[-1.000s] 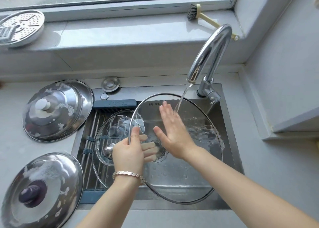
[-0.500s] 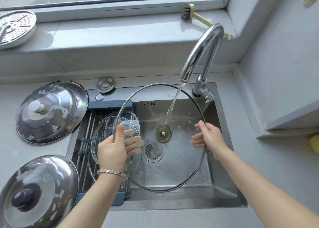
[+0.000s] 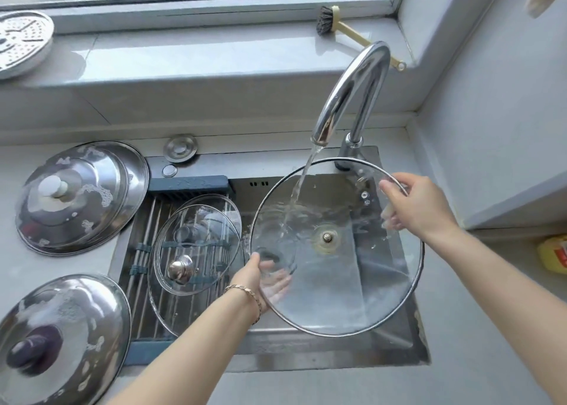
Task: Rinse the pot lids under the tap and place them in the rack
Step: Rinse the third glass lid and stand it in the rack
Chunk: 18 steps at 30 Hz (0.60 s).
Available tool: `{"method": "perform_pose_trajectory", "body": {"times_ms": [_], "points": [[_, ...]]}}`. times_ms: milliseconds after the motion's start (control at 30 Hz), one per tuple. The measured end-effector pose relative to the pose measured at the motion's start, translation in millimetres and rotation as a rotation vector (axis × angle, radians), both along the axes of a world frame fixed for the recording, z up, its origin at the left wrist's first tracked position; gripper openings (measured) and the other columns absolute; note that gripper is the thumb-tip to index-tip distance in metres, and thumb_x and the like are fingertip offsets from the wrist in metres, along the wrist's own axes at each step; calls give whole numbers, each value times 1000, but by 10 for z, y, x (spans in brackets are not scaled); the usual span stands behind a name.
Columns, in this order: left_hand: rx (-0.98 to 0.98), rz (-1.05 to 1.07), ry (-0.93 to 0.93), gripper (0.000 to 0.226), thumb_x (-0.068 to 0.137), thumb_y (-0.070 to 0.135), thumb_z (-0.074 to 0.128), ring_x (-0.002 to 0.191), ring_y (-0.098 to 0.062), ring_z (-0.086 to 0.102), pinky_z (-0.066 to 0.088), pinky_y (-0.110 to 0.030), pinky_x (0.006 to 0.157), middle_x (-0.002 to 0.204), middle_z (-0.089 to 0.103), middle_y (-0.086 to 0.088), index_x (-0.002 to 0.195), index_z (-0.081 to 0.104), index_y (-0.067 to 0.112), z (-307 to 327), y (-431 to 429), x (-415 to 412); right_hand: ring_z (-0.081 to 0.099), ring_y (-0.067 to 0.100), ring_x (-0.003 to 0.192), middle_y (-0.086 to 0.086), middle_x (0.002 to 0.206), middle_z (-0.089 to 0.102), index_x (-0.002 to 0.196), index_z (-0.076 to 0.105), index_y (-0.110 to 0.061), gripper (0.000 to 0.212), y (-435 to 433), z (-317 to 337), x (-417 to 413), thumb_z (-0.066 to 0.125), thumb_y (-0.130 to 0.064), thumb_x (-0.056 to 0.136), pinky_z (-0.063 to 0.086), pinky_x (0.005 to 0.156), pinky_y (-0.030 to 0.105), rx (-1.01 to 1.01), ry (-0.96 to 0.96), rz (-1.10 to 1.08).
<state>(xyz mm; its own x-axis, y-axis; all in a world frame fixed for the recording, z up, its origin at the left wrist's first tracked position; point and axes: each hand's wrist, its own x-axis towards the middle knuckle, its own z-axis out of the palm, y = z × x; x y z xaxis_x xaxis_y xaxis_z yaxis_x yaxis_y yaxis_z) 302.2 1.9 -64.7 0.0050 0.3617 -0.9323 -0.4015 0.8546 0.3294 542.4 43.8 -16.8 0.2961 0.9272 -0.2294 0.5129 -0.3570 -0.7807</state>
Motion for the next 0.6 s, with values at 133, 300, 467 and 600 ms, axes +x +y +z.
{"method": "perform_pose_trajectory", "body": {"times_ms": [133,300,467,600], "points": [[16,2,23,35,98,38,33,72,-21,55,44,-39,80,83,58,-9,81,50,13,75,129,-19,63,26,45,12,55,61,104,60,-21,14,37,-20,-16,53,-24,93,53,50,33,149,73,-24],[240,-19,151,28,98,32,36,74,-22,60,49,-38,72,86,62,-9,85,52,14,249,330,-222,57,10,34,-1,41,58,114,58,-10,25,98,-282,-65,53,-24,94,46,36,18,194,254,-182],[500,-140,365,17,96,17,45,50,-12,67,55,-24,50,83,67,-11,86,57,10,671,405,-468,57,10,33,-2,41,58,102,56,-16,15,66,-552,-340,49,-27,96,46,36,17,167,481,-293],[665,-269,545,8,89,9,56,45,-11,66,53,-24,43,65,70,-9,83,61,6,976,429,-629,54,7,30,8,49,55,101,50,-12,13,-31,-760,-668,44,-23,98,47,35,18,69,609,-337]]}}
